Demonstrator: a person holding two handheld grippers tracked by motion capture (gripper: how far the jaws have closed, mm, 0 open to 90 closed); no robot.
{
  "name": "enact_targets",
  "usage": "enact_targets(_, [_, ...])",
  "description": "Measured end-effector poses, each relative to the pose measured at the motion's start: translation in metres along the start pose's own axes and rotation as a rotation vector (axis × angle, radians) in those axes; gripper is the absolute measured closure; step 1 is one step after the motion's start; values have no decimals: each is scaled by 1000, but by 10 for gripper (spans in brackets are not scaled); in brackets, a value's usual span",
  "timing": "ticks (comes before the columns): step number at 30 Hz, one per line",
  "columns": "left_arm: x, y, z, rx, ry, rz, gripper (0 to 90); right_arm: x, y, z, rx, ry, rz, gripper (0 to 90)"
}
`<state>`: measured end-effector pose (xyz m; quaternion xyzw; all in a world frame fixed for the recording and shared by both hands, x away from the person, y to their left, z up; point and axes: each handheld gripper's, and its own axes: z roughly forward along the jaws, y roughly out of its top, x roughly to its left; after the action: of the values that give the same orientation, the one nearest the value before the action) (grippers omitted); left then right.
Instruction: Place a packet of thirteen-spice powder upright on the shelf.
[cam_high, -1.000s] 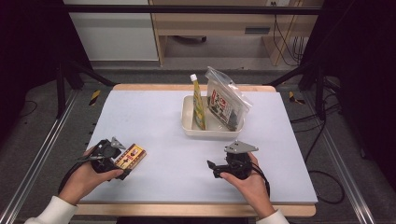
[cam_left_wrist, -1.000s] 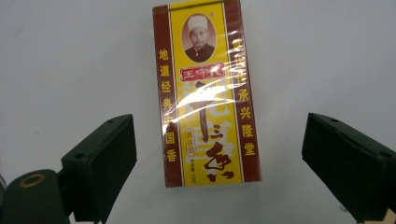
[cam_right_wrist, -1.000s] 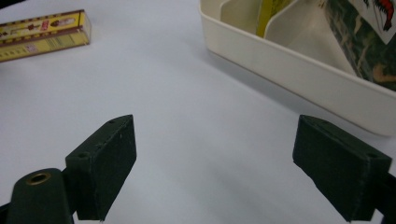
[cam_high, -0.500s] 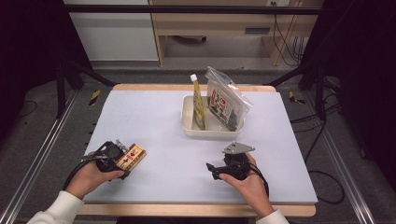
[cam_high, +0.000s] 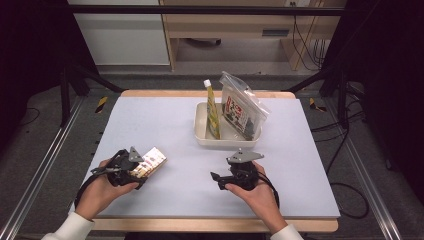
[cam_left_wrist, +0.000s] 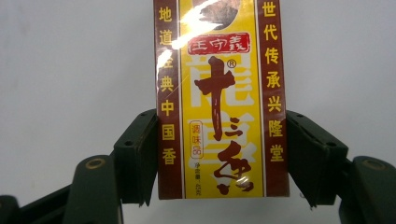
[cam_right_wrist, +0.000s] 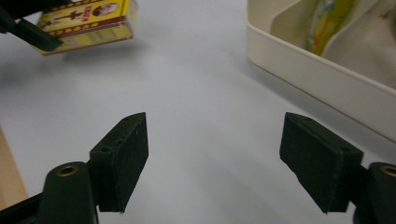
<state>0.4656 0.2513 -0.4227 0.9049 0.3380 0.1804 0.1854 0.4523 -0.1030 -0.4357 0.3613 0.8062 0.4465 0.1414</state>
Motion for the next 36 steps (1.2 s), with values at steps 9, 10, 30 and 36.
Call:
enact_targets(9, [-32, 40, 8, -213, -23, 72, 324, -1, 19, 11, -25, 96, 88, 327])
enact_targets(10, [-35, 43, 8, -235, -26, 77, 324, -1, 22, 11, -31, 101, 94, 337])
enact_targets(30, [-71, 59, 8, -442, -102, 96, 322, -13, 43, 11, -90, 251, 234, 412])
enact_targets(36, [-74, 61, 6, -469, -100, 95, 321, -16, 44, 13, -102, 277, 271, 500])
